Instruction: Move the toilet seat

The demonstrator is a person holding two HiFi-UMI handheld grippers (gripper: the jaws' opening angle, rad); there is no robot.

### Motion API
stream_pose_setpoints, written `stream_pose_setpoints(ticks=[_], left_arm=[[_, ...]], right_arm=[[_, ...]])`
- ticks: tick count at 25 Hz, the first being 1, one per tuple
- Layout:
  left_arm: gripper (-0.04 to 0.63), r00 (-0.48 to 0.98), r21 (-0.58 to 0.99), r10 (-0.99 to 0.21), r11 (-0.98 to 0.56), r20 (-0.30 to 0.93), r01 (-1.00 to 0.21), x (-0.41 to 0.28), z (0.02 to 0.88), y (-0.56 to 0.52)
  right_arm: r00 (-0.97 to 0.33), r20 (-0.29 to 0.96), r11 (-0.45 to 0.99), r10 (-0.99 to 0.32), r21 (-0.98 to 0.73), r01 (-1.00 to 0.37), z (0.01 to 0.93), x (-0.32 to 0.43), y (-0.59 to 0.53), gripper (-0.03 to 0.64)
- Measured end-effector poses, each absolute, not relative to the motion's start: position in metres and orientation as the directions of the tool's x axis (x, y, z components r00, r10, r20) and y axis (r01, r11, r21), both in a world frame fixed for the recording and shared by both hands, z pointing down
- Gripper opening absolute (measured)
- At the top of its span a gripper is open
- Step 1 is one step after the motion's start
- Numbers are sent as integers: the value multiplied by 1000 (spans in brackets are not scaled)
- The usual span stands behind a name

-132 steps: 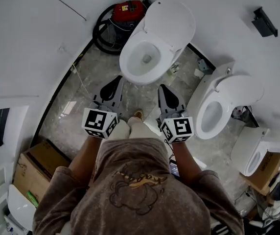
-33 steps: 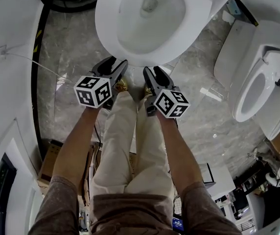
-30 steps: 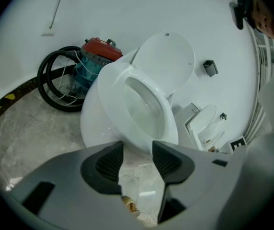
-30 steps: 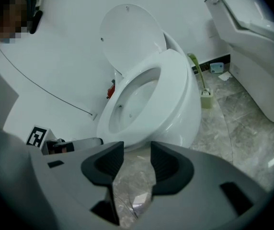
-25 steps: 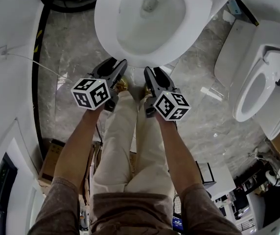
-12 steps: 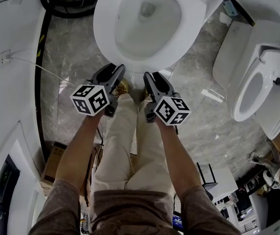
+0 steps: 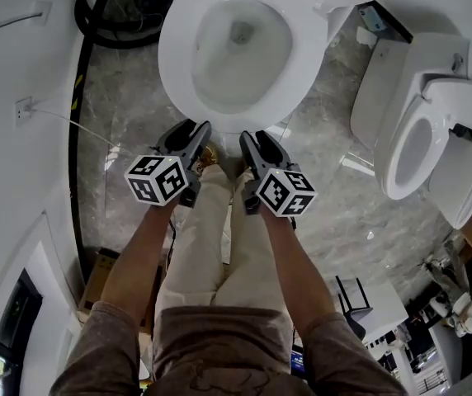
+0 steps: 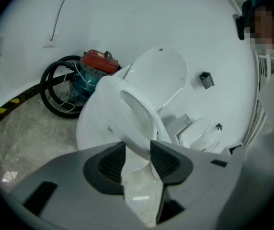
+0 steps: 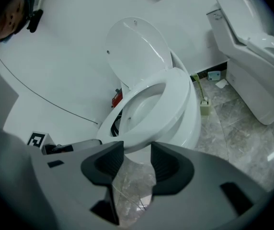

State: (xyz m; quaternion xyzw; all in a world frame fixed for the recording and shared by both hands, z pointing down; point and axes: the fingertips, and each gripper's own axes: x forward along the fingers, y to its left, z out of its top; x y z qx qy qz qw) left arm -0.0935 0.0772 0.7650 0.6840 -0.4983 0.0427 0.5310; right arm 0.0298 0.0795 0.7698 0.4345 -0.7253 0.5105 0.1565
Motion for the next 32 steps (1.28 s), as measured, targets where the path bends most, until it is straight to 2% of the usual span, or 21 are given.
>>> stream_pose_setpoints(ticks=[19, 32], left_arm=[[172, 532, 708, -649, 15, 544, -706, -87, 657, 40], [173, 571, 685, -609, -61, 551, -726, -78, 608, 6]], right_arm=[[-536, 646, 24, -543, -627, -779, 667, 36, 42, 183], [-508, 631, -16, -586, -636, -771, 620, 45, 7, 189]])
